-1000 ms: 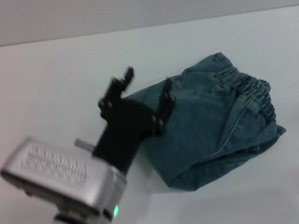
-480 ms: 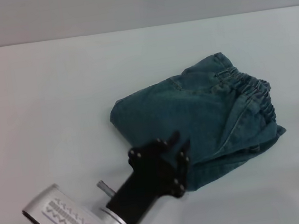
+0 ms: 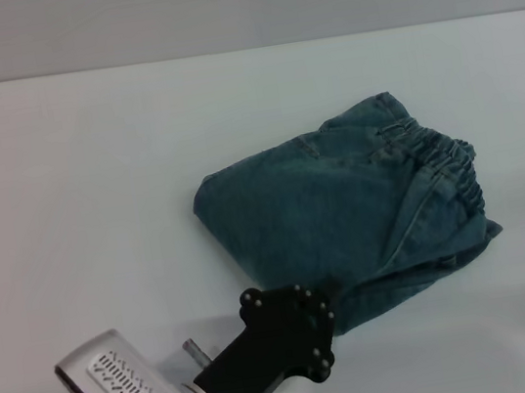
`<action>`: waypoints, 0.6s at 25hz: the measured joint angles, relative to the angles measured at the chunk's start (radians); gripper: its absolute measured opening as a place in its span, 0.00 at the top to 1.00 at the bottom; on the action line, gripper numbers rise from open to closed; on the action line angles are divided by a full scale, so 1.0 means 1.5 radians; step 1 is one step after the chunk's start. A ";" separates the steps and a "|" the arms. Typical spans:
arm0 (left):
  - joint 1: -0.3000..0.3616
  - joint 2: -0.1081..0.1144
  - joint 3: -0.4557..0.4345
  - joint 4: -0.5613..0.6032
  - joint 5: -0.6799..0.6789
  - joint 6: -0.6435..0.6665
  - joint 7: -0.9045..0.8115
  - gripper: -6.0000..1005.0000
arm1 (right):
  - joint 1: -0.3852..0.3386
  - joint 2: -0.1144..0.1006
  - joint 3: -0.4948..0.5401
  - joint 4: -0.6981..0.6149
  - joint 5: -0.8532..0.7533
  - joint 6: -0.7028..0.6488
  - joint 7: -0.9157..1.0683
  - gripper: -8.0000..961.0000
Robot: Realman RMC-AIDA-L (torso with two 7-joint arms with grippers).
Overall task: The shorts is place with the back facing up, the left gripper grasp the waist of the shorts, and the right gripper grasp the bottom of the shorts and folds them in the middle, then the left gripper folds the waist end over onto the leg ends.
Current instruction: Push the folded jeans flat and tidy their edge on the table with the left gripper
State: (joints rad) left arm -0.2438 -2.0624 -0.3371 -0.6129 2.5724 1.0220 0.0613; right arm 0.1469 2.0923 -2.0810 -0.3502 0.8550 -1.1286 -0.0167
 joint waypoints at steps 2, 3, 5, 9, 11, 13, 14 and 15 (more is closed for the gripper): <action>-0.015 -0.003 -0.003 0.022 -0.001 -0.012 -0.033 0.99 | -0.002 0.000 -0.003 -0.004 0.000 0.000 0.000 0.87; -0.016 -0.003 -0.004 0.025 -0.001 -0.012 -0.034 0.99 | -0.003 0.000 -0.005 -0.006 0.000 0.000 0.000 0.87; -0.021 -0.004 -0.011 0.034 -0.003 -0.013 -0.033 0.99 | -0.004 0.000 -0.006 -0.010 0.000 0.000 0.000 0.87; -0.035 -0.004 -0.039 0.055 -0.004 -0.022 -0.038 0.98 | -0.008 0.000 -0.008 -0.023 0.001 0.000 0.000 0.87; -0.052 -0.004 -0.062 0.075 -0.005 -0.041 -0.056 0.97 | -0.011 0.000 -0.012 -0.028 0.001 0.000 0.000 0.87; -0.057 -0.004 -0.066 0.082 -0.005 -0.045 -0.062 0.97 | -0.017 0.000 -0.015 -0.035 0.001 -0.002 0.000 0.87; -0.068 -0.004 -0.069 0.095 -0.004 -0.048 -0.078 0.96 | -0.022 0.000 -0.016 -0.040 0.001 -0.003 0.000 0.87; -0.075 -0.004 -0.069 0.104 -0.004 -0.048 -0.091 0.96 | -0.026 0.000 -0.016 -0.045 0.001 -0.005 0.000 0.87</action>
State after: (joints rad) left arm -0.3561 -2.0685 -0.4410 -0.4566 2.5661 0.9495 -0.0745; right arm 0.1084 2.0923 -2.1050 -0.4182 0.8560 -1.1359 -0.0168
